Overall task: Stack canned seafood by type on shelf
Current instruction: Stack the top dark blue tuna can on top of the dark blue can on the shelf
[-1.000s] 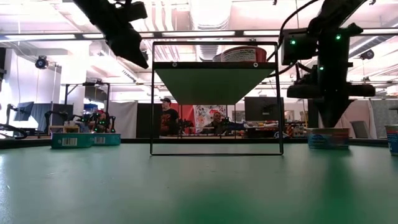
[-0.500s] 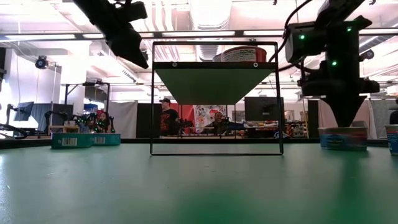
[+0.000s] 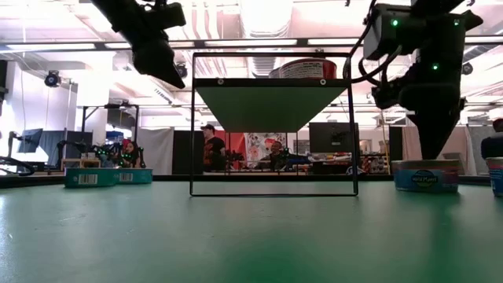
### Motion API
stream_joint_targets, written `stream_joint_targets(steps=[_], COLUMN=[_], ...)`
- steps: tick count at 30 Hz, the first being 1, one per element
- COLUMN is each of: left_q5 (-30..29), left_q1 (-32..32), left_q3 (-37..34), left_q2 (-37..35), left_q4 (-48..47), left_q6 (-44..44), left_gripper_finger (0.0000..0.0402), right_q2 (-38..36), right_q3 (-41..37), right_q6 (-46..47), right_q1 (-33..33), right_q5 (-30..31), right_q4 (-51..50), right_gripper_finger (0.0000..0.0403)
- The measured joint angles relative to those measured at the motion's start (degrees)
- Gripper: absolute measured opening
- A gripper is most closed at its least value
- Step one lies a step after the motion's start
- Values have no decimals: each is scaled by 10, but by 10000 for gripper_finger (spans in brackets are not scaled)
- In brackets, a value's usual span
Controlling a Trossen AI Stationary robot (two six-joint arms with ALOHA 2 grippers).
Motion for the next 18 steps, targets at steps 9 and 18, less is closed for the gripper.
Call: stream_joint_targets(steps=[9, 18], left_q5=[52, 105], left_q1=[-1, -3], left_q3=[-13, -118], left_q2=[-8, -77], left_q4=[-34, 97], left_q6=[33, 91], left_gripper_finger=[277, 277], right_q2=[0, 1], right_q3=[1, 0], right_q6=[6, -53], right_q1=[26, 48], right_q5=[-92, -113], right_q4=[26, 56], right_gripper_finger=[9, 9])
